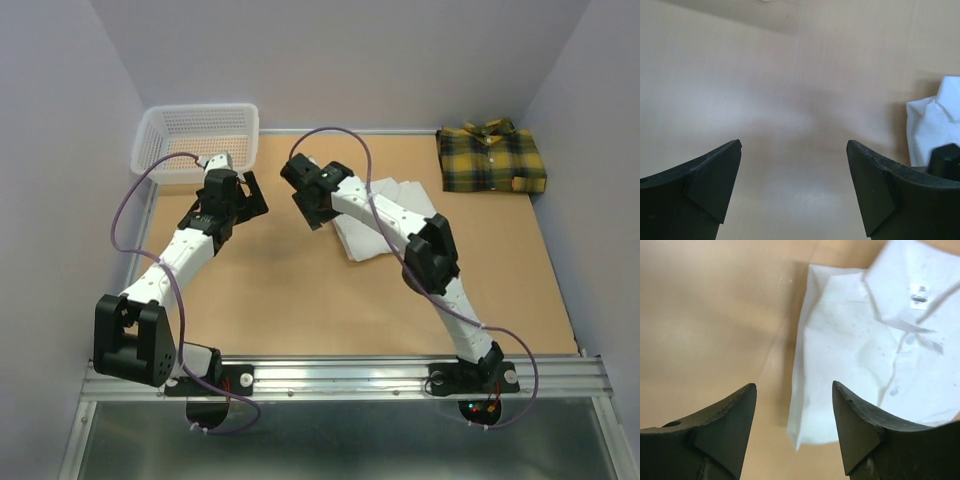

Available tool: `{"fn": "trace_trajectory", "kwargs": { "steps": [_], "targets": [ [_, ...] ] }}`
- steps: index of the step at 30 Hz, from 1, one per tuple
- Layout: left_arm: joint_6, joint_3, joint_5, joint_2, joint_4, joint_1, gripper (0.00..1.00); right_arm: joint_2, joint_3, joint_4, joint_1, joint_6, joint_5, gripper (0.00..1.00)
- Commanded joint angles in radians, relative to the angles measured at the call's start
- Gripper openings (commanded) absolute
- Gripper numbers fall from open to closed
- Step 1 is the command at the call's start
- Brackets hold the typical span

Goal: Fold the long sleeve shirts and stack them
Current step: Fold the shirt

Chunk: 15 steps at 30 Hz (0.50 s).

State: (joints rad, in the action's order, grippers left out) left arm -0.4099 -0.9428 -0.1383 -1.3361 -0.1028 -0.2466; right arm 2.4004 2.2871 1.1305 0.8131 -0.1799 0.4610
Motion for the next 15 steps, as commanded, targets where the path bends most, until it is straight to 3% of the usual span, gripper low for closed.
{"fn": "trace_trajectory", "kwargs": {
  "steps": [1,5,10,15],
  "targets": [
    [-0.033,0.007,0.069,0.063,0.028,0.004,0.97,-0.294,-0.09,-0.13,-0.008,-0.073,-0.05,0.67],
    [-0.067,0.009,0.166,0.058,0.04,-0.009,0.97,-0.486,-0.365,-0.262,-0.06,-0.095,-0.064,0.54],
    [-0.141,-0.04,0.215,-0.014,0.049,-0.098,0.96,-0.709,-0.689,-0.472,-0.188,-0.138,-0.243,0.3],
    [-0.204,-0.073,0.221,-0.09,0.075,-0.16,0.96,-0.761,-0.908,-0.721,-0.215,-0.185,-0.381,0.24]
  ]
}}
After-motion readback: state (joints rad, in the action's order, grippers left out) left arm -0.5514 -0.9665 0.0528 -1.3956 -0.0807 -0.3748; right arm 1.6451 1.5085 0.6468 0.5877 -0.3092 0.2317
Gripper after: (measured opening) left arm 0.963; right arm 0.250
